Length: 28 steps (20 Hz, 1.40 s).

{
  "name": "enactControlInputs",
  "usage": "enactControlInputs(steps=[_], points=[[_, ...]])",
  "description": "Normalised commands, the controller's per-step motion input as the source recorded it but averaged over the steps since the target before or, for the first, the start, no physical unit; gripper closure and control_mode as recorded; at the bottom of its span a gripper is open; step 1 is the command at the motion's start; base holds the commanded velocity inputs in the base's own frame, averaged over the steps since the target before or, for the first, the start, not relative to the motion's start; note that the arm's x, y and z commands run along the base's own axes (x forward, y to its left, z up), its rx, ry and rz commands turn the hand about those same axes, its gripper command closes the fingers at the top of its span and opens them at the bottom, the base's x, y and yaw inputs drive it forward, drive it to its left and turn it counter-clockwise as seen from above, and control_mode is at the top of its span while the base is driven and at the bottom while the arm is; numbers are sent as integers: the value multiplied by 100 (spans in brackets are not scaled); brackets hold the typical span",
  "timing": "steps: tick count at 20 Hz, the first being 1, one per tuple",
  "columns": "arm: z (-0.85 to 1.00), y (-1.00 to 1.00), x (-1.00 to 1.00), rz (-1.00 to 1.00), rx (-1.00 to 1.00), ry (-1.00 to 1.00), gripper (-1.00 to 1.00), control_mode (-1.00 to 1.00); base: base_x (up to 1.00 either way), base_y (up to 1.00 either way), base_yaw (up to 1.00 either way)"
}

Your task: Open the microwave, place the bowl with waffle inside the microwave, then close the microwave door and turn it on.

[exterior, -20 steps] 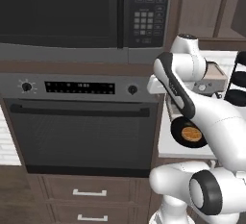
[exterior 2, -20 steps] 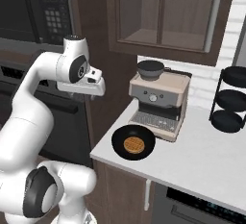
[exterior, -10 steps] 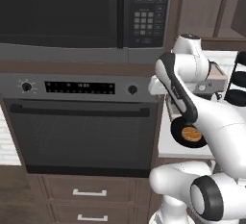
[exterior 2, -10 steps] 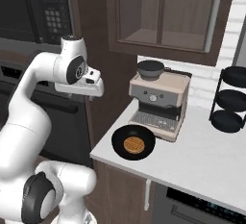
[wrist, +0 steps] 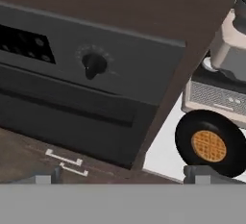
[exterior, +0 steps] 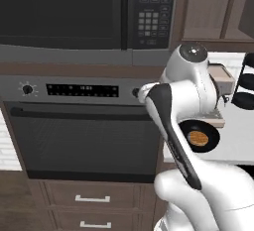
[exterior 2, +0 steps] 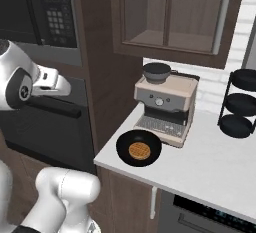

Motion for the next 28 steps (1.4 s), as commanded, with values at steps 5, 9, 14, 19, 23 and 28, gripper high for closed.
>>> enactControlInputs(steps=[5,9,14,19,23,28], points=[[79,82,0,-6,-22,-56,-100,-100,0,0,0],[56,44,3,0,-16,-52,-100,-100,0,0,0],[31,26,13,6,1,-46,-100,-100,0,0,0],[36,5,11,2,2,-29,-100,-100,0,0,0],[66,6,16,0,0,-26,-100,-100,0,0,0],[37,1,26,0,2,-11,-100,-100,0,0,0]])
